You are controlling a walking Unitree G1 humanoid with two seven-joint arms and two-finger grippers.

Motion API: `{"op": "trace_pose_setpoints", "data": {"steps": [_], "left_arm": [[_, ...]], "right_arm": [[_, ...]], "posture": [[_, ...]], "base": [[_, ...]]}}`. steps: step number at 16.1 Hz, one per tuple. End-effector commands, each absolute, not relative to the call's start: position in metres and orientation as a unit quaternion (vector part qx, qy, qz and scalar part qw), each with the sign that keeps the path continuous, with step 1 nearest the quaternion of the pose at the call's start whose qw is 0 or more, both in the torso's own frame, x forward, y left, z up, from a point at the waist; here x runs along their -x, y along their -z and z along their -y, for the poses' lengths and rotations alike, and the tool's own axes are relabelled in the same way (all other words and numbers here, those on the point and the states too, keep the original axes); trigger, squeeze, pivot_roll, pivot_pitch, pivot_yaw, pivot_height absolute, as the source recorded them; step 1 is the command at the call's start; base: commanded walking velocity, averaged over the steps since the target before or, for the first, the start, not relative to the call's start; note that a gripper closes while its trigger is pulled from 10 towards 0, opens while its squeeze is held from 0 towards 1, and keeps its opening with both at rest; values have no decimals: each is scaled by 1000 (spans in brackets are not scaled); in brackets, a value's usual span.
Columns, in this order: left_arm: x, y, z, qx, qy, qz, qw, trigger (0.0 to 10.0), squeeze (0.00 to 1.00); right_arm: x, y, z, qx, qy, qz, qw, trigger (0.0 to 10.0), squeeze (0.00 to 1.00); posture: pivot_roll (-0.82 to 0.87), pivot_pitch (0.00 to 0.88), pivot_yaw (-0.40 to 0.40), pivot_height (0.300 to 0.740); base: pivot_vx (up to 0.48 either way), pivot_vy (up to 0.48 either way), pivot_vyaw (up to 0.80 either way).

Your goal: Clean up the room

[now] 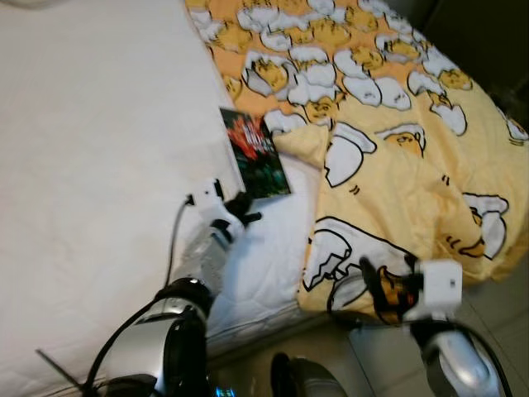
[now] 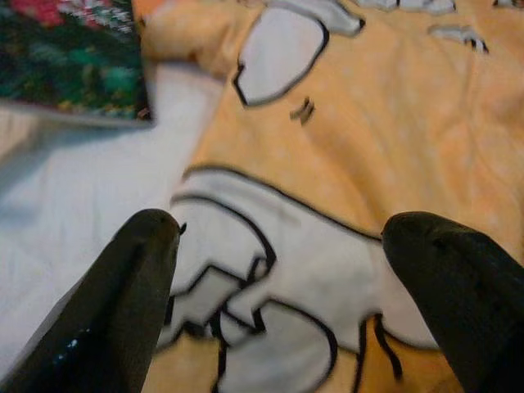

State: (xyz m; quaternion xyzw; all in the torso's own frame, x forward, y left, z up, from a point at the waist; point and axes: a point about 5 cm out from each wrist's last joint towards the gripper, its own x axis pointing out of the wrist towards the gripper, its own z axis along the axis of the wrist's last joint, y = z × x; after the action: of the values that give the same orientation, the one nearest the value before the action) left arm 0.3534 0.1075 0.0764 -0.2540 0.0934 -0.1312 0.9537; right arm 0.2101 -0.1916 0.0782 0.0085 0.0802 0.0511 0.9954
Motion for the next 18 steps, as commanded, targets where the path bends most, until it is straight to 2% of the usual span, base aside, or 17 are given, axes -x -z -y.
{"op": "trace_pose_setpoints", "data": {"steps": [1,3,5,6,7,8,11,12,15,16,17,18], "left_arm": [[-358,-92,-111,195,143,-45,969,0,0],[-357,-111,-133,107,128,8,986,0,0],[-350,-116,-151,27,108,24,994,0,0],[-341,-115,-170,-15,45,39,998,0,0],[-321,-104,-170,-61,40,36,997,0,0],[-306,-96,-161,-76,50,25,996,0,0],[-312,-91,-165,-66,-1,-11,998,0,0],[-312,-98,-164,-85,-9,-2,996,10000,0],[-308,-105,-157,-103,2,16,995,10000,0],[-309,-105,-159,-104,-13,12,994,10000,0],[-310,-105,-159,-108,-19,9,994,10000,0],[-312,-107,-153,-113,-9,13,994,10000,0]], "right_arm": [[-220,-79,201,-21,-22,-73,997,10000,0],[-255,-91,212,-46,3,-39,998,10000,0],[-275,-99,219,-53,15,-20,998,10000,0],[-282,-102,222,-56,26,-13,998,10000,0],[-289,-102,222,-51,28,-11,998,10000,0],[-293,-102,221,-49,25,-9,998,10000,0],[-299,-94,216,-53,14,-16,998,10000,0],[-300,-92,207,-40,-13,-13,999,10000,0],[-301,-92,198,-54,-24,10,998,10000,0],[-302,-90,193,-143,-20,17,989,10000,0],[-302,-88,189,-155,-27,18,987,10000,8],[-302,-86,180,-129,-48,15,990,10000,27]], "posture": [[-158,11,-50,740],[-96,0,-28,740],[-68,0,-13,740],[-39,0,-3,740],[-31,0,9,740],[-25,0,8,740],[-12,0,-9,740],[-12,0,-5,740],[-13,0,-6,740],[-16,0,-6,740],[-16,0,-6,740],[-20,0,-3,740]], "base": [[0,0,0],[0,0,0],[0,0,0],[0,0,0],[0,0,475],[0,0,444],[0,0,415],[0,0,0],[0,0,0],[0,0,0],[0,0,400],[0,0,0]]}}
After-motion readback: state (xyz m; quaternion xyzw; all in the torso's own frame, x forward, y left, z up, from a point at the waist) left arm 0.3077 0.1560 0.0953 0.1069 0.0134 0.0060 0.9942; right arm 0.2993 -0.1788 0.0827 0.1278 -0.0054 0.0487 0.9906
